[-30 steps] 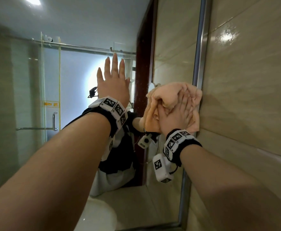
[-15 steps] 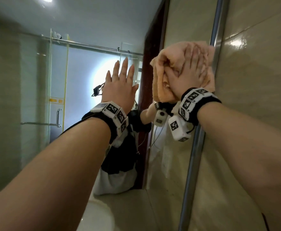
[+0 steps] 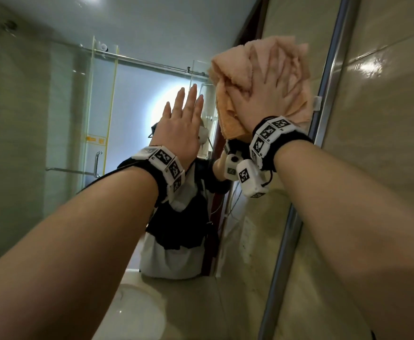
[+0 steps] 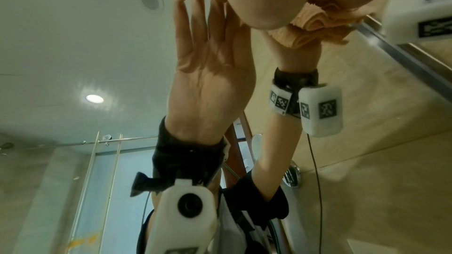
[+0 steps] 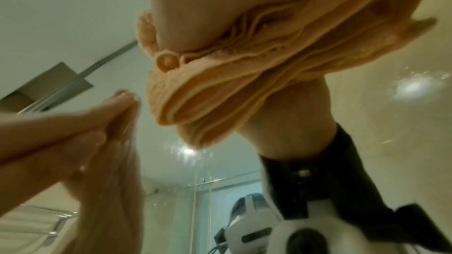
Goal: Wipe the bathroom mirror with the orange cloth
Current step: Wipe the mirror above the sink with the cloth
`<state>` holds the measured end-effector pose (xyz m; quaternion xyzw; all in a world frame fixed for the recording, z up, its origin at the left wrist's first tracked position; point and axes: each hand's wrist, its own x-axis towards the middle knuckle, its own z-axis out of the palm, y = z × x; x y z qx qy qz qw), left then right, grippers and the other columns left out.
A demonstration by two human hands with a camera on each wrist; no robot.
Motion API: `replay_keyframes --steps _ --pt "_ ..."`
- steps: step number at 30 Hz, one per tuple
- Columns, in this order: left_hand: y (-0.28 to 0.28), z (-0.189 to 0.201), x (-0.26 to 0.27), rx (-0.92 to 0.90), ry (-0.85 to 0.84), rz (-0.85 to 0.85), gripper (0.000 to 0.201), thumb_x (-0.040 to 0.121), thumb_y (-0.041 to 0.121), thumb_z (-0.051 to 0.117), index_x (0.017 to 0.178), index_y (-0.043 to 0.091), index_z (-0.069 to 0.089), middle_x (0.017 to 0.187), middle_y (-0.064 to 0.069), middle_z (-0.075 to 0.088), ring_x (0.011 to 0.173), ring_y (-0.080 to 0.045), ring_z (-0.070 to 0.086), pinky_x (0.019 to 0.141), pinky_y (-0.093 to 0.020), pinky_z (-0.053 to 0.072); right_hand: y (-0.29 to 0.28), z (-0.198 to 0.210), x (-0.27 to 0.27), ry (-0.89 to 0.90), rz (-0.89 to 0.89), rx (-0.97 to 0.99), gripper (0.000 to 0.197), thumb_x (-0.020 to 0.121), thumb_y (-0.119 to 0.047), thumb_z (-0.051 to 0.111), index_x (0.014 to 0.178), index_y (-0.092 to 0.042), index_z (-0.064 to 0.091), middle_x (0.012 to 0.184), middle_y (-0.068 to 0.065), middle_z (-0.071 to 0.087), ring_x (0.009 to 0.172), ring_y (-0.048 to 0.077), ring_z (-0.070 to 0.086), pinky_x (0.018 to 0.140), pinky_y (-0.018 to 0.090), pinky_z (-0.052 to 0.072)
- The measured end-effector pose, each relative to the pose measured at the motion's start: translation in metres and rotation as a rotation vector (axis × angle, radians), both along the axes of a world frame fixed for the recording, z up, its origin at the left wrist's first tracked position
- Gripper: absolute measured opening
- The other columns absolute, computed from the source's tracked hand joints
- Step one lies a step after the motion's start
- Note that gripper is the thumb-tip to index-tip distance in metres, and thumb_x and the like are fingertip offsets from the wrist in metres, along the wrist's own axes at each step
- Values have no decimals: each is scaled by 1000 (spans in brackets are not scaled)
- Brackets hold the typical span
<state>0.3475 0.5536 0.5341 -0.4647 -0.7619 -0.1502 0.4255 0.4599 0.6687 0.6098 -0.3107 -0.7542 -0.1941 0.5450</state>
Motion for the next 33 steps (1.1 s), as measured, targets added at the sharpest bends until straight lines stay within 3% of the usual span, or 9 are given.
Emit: replay_keyframes --steps 9,11,15,18,21,24,28,33 --pt "4 -8 -2 107 -86 -98 62 99 17 24 151 6 -8 160 -9 -14 148 -21 -10 121 -37 1 3 -89 0 -89 -43 30 77 84 -71 23 149 -39 -4 160 3 -8 146 31 -9 112 62 -1" --pt "6 -17 0 112 -105 -92 62 99 20 22 150 5 -10 159 -10 -16 147 -22 -13 121 -37 -1 3 -118 1 -122 -54 29 78 82 -69 24 149 -39 -4 160 5 -6 146 32 -7 111 64 1" --pt "5 -43 -2 117 -125 -44 69 89 33 -1 149 4 -13 158 -12 -17 147 -23 -14 121 -37 -2 4 -178 6 -206 -91 50 81 78 -67 22 148 -38 -6 159 5 -4 145 34 -5 110 66 0" --pt "8 -64 -3 180 -146 -38 58 100 25 9 150 3 -11 159 -11 -16 147 -23 -13 121 -37 -3 6 -207 12 -256 -102 45 80 77 -68 23 148 -39 0 158 3 -2 143 32 -3 109 65 -2" --pt "12 -84 -1 195 -186 -45 56 102 28 9 150 5 -11 159 -11 -15 147 -22 -12 121 -37 -4 11 -225 20 -270 -96 73 80 76 -67 30 148 -37 11 155 1 1 142 31 4 107 63 -2" --pt "13 -100 2 183 -175 -35 61 102 39 9 150 6 -12 159 -10 -14 148 -22 -12 121 -38 -5 16 -246 30 -285 -89 80 85 76 -66 35 149 -39 1 156 1 -1 143 30 3 108 65 5" --pt "13 -109 3 163 -147 11 69 101 47 13 149 5 -14 159 -11 -15 147 -24 -12 120 -40 -5 23 -270 41 -306 -92 45 90 76 -64 38 146 -41 -12 157 -1 -4 143 30 2 109 60 -5" --pt "14 -100 6 72 -126 76 73 101 47 12 147 -3 -13 157 -21 -13 146 -36 -7 117 -49 2 15 -246 39 -303 -93 -93 78 80 -61 26 145 -41 -10 159 5 -8 144 28 -10 108 52 -22"
